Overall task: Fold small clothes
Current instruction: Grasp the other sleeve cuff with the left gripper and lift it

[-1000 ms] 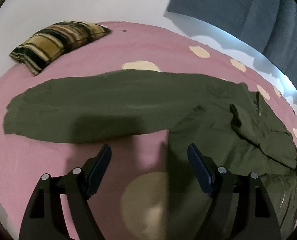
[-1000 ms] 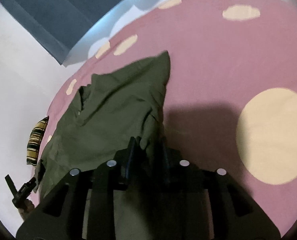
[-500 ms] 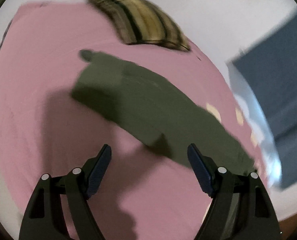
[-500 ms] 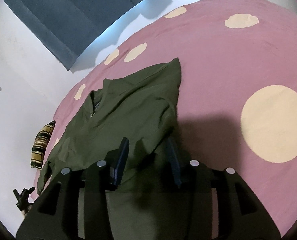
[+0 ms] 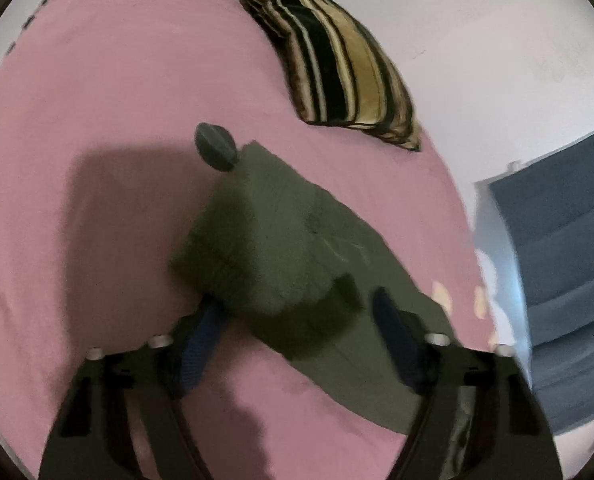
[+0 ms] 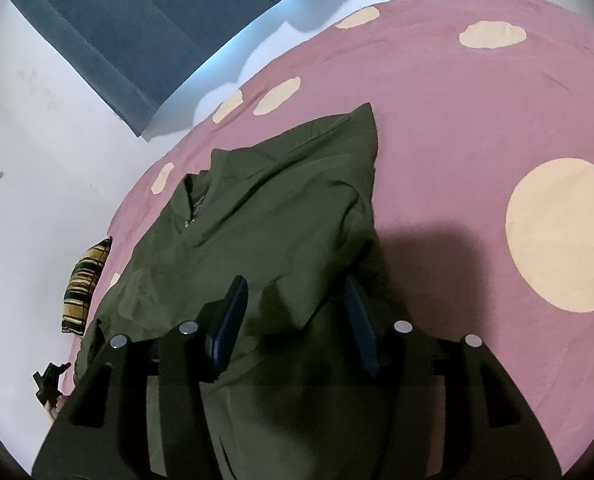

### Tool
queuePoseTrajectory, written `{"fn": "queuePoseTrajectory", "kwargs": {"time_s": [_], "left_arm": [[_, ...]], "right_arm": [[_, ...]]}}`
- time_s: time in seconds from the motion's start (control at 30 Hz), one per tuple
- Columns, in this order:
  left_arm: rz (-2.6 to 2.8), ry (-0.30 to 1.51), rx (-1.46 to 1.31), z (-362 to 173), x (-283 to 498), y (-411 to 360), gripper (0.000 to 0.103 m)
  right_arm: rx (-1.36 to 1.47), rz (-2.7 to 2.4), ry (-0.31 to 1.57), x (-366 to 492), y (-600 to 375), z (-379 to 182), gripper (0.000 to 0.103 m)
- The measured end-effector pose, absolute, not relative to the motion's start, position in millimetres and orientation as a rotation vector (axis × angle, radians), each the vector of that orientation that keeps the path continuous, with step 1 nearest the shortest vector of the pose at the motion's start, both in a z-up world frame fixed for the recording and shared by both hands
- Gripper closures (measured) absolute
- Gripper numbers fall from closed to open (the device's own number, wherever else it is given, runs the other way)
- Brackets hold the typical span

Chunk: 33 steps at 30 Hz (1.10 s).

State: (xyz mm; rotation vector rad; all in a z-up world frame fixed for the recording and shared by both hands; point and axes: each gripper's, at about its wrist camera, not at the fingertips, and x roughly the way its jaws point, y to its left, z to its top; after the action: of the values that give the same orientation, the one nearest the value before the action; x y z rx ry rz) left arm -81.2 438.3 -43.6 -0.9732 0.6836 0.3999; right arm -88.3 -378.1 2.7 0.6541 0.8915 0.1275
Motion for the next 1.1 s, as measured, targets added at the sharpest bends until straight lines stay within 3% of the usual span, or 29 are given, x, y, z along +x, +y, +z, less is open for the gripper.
{"fn": "queuePoseTrajectory", "kwargs": {"time_s": [0.07, 0.17, 0.27, 0.57, 0.83, 1.1], "left_arm": [[0.426, 0.714, -0.953, -45.3, -76.1, 439.5, 0.061], [0.427, 0.748, -0.911, -40.7, -74.0, 438.1, 0.070], [0.451, 0.756, -0.840, -25.7, -72.4, 428.0, 0.073], [0.395, 0.607, -0.545, 80.6, -61.4, 355.0, 0.073], [0.156, 0.520, -0.315, 165.4, -17.6, 223.8, 0.073], [-0.080, 0.567, -0.221, 178.8, 23.5, 88.7, 0.074]], "right_arm": [[0.657, 0.126, 0.889, -88.8, -378.1, 2.4, 0.053], [0.655, 0.121, 0.887, -89.1, -378.3, 0.6, 0.052], [0.653, 0.113, 0.883, -89.1, -377.9, 1.4, 0.052], [0.628, 0.091, 0.836, -94.8, -375.3, 18.4, 0.052], [0.632, 0.118, 0.820, -93.4, -371.6, 29.4, 0.052], [0.647, 0.156, 0.837, -91.3, -364.2, 28.8, 0.052]]}}
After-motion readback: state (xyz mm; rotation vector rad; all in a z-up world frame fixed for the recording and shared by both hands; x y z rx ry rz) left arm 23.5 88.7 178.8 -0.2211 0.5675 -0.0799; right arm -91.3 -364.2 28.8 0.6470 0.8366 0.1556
